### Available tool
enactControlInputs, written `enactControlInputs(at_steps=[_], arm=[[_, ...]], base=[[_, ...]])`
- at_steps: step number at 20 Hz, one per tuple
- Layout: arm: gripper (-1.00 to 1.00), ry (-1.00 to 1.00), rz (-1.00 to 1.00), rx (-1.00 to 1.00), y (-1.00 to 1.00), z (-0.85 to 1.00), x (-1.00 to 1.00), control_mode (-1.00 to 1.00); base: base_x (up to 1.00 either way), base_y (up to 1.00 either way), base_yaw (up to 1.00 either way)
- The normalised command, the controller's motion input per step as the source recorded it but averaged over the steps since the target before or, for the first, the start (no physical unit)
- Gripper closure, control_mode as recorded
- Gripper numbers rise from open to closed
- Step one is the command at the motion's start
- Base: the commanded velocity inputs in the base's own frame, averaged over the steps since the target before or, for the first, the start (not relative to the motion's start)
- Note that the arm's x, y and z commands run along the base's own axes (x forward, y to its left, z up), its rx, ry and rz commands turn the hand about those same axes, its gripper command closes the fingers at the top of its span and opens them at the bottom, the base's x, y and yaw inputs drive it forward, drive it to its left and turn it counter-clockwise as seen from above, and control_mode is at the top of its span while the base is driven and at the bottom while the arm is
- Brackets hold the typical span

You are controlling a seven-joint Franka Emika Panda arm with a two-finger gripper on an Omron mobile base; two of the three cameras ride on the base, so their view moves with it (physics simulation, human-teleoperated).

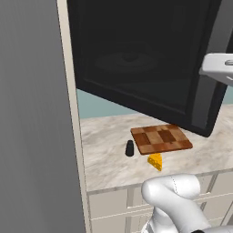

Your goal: Retrieve the reheated potato from the microwave, then place the potato, cheese, and condiment on the cutting board.

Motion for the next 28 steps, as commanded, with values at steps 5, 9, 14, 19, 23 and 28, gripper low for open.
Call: enactControlInputs(at_steps=[5,9,14,19,23,28], arm=[[1.0,0.17,0.0,0.0,0.15,-0.08,-0.36,-1.0],[-1.0,0.22,0.0,-0.01,0.06,-0.17,-0.3,-1.0],[-1.0,0.12,0.0,-0.01,-0.09,-0.16,-0.51,-1.0],[-1.0,0.02,0.0,0.0,-0.17,-0.15,-0.7,-1.0],[-1.0,0.01,0.0,0.01,-0.3,-0.05,-0.54,-1.0],[-1.0,0.11,0.0,0.07,-0.42,0.09,-0.03,-1.0]], base=[[0.0,0.0,0.0],[0.0,0.0,0.0],[0.0,0.0,0.0],[0.0,0.0,0.0],[0.0,0.0,0.0],[0.0,0.0,0.0]])
